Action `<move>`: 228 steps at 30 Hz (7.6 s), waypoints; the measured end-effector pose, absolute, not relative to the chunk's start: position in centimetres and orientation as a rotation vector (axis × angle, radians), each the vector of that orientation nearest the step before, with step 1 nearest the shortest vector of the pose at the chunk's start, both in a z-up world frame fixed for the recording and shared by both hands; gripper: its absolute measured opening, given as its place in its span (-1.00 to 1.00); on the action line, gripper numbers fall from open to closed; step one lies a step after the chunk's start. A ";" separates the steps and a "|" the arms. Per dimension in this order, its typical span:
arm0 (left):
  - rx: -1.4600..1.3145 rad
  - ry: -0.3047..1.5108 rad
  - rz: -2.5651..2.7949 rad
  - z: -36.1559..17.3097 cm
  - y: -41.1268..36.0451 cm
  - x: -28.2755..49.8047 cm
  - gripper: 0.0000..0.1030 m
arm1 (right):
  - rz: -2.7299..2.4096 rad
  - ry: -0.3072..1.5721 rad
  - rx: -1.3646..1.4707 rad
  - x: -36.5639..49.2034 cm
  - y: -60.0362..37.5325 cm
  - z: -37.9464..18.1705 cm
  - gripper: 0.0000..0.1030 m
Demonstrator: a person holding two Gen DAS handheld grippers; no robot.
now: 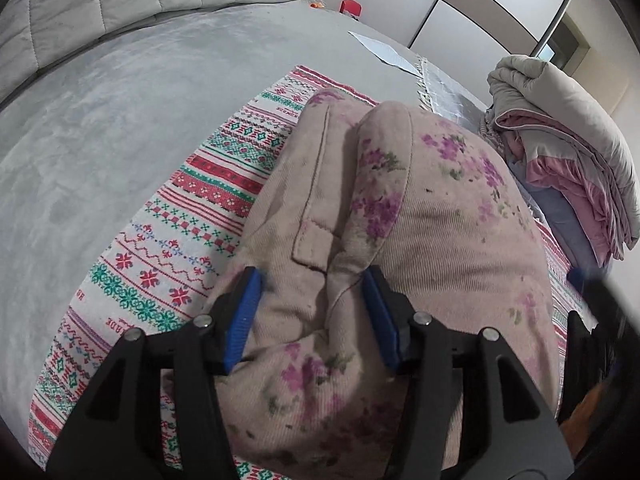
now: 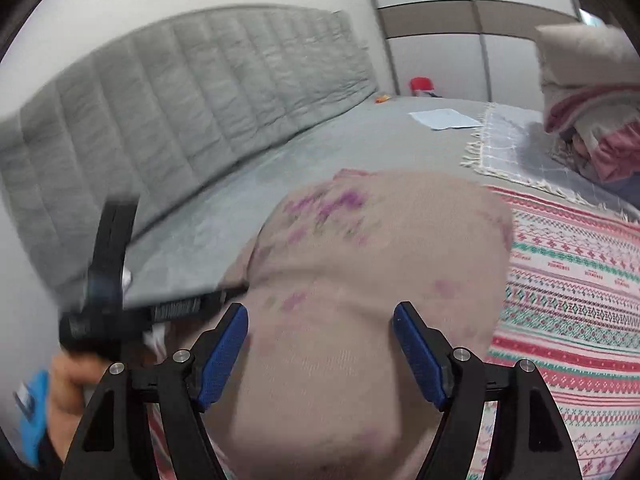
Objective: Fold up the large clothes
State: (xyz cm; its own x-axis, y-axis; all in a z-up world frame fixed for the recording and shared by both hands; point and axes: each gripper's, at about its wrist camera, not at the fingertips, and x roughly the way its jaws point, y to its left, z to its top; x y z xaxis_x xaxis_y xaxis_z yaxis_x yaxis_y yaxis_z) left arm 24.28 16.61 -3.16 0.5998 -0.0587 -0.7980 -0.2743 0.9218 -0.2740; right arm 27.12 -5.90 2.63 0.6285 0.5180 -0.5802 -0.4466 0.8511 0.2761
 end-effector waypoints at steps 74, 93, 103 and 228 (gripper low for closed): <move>-0.980 0.983 -0.147 -9.3 23.1 20.7 1.00 | 0.719 1.050 1.016 32.7 -17.8 -12.3 1.00; -0.939 0.906 -0.035 -8.2 21.5 20.5 0.05 | 0.785 1.017 0.766 37.0 -14.3 -9.7 0.90; -0.846 0.769 -0.020 -4.1 21.8 19.7 -0.25 | 0.873 0.841 0.624 34.4 -10.2 -4.7 0.64; -0.080 0.348 0.574 -0.9 12.5 -1.5 0.98 | 0.569 0.559 -0.104 6.6 -1.3 2.0 0.89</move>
